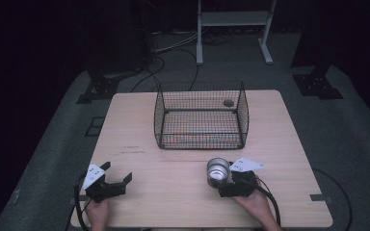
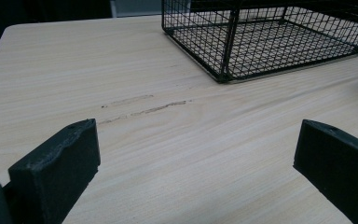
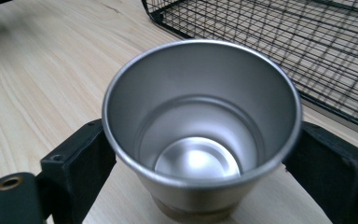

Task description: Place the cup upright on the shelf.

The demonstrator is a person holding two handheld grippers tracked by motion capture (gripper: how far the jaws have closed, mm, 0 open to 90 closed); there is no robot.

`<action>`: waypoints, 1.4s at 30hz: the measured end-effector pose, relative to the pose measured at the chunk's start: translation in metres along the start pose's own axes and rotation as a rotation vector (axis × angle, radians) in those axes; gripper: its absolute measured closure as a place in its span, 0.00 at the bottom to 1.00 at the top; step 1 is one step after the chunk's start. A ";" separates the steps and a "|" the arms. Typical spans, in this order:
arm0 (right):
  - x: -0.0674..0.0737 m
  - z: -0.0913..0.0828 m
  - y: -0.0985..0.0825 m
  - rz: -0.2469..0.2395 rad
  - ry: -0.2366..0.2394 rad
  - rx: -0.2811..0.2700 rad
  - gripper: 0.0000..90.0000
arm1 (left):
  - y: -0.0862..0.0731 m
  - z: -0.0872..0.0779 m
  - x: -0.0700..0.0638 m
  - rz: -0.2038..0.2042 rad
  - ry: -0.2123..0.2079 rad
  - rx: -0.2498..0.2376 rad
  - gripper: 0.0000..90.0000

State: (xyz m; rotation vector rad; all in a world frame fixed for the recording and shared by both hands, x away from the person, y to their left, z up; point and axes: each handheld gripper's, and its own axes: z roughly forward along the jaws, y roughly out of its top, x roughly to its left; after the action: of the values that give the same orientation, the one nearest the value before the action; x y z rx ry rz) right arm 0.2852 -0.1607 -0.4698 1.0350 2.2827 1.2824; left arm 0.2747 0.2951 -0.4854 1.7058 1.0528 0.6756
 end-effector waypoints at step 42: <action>-0.007 -0.019 0.027 -0.011 0.032 -0.046 0.20 | 0.000 0.000 0.000 0.003 0.000 0.000 0.00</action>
State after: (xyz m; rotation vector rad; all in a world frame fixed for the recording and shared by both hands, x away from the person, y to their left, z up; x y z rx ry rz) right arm 0.2907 -0.1686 -0.4374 0.9924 2.2674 1.3505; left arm 0.2746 0.2951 -0.4854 1.7076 1.0504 0.6777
